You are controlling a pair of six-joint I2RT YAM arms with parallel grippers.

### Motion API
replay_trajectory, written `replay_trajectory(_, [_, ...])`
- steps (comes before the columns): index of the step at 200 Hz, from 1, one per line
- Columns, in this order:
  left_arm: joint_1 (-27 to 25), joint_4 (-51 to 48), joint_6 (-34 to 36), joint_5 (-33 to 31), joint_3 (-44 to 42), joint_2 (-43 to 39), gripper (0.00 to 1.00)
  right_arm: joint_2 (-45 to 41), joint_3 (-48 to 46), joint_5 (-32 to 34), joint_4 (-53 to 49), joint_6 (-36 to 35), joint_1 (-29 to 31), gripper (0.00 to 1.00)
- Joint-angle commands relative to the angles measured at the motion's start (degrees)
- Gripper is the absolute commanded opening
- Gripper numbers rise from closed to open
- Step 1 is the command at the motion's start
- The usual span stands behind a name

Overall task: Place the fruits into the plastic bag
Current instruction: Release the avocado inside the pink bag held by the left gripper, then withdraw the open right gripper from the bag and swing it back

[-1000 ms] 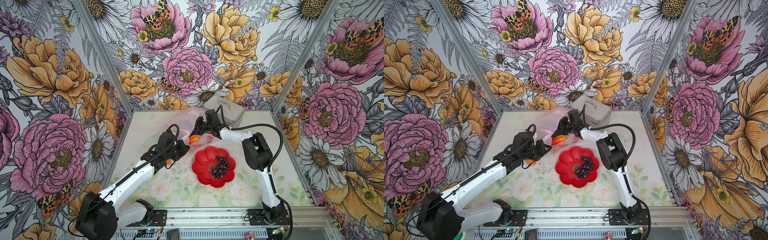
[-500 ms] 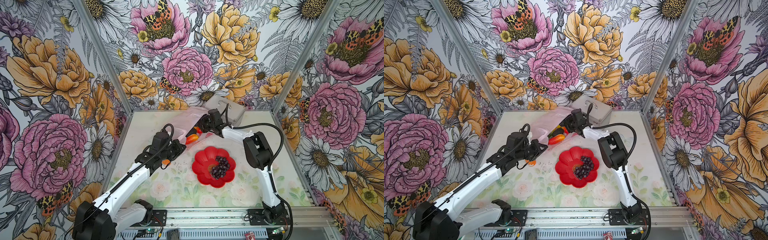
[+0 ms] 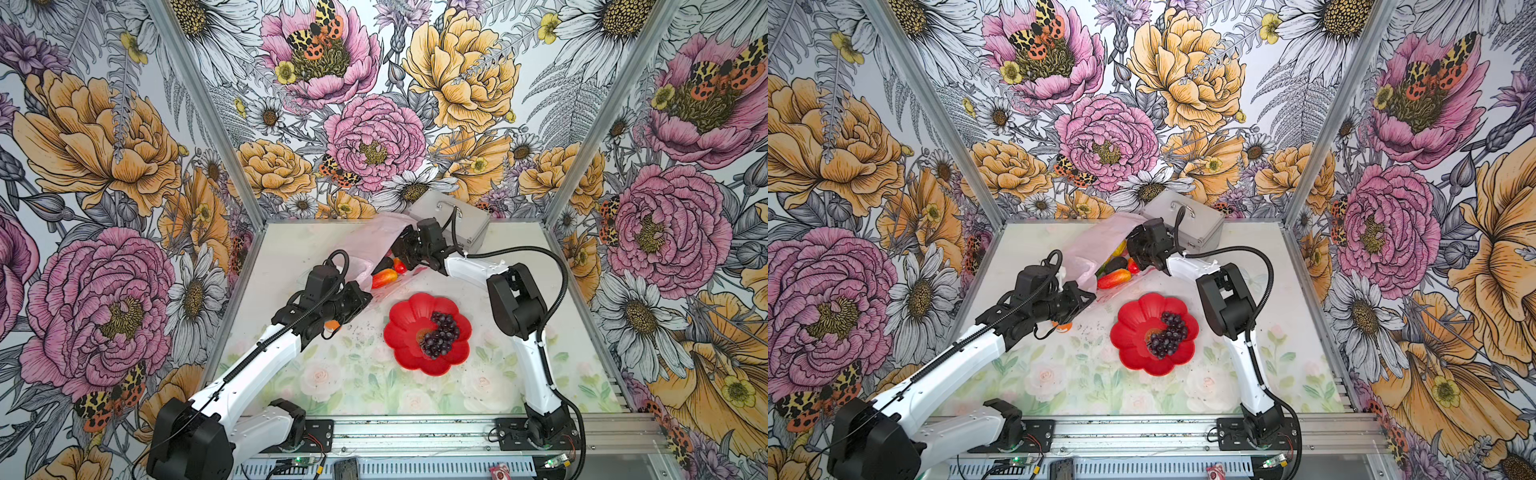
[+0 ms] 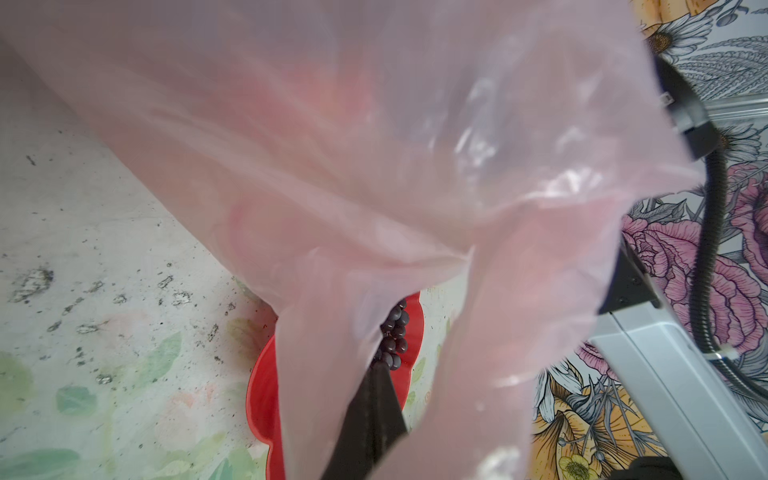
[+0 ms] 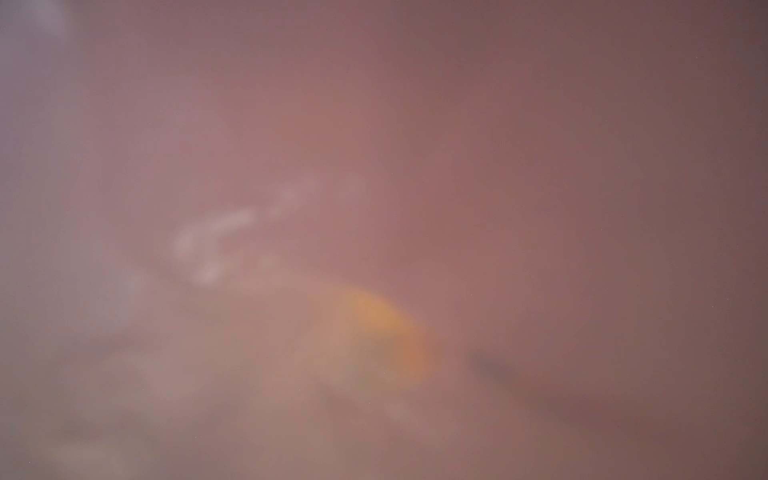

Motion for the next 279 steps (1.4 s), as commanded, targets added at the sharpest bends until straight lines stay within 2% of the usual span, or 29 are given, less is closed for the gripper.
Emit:
replay_trajectory(1, [0.45,-0.01,1.14,1.18,0.66,0.35,0.0,-4.69,-0.04,-6.55,-0.3,-4.43,-0.35,0.99])
replay_trajectory(34, [0.48,0.16,1.14,0.65,0.78,0.23,0.0,-8.79,0.13,-15.38,-5.03,-12.71,-0.5,0.99])
replay_trajectory(69, [0.54,0.59,0.76,-0.25,0.18,-0.45,0.0,-15.07,-2.3,-20.89,-9.8,-19.87,-0.76,1.0])
replay_trajectory(122, [0.41,4.01,-1.45,-1.15,-2.45,-0.86,0.0,-25.59,-7.87,-23.43,-13.25,-26.69,-0.97,1.0])
replay_trajectory(156, [-0.14,5.83,-2.81,-2.07,-3.27,-0.35,0.0,-31.75,-9.83,-23.01,-16.78,-33.66,-1.47,0.99])
replay_trajectory(207, [-1.27,6.49,-3.23,-3.25,-2.84,0.5,0.0,-39.75,-10.96,-16.62,-23.05,-47.3,-2.02,0.99])
replay_trajectory(263, [-2.16,6.49,-3.7,-4.53,-3.72,-0.2,0.0,-50.73,-15.19,0.68,-23.59,-66.15,-0.38,1.0])
replay_trajectory(279, [-2.23,6.49,-3.63,-4.7,-3.9,-0.33,0.0,-53.15,-16.36,3.13,-22.7,-73.07,0.45,0.99])
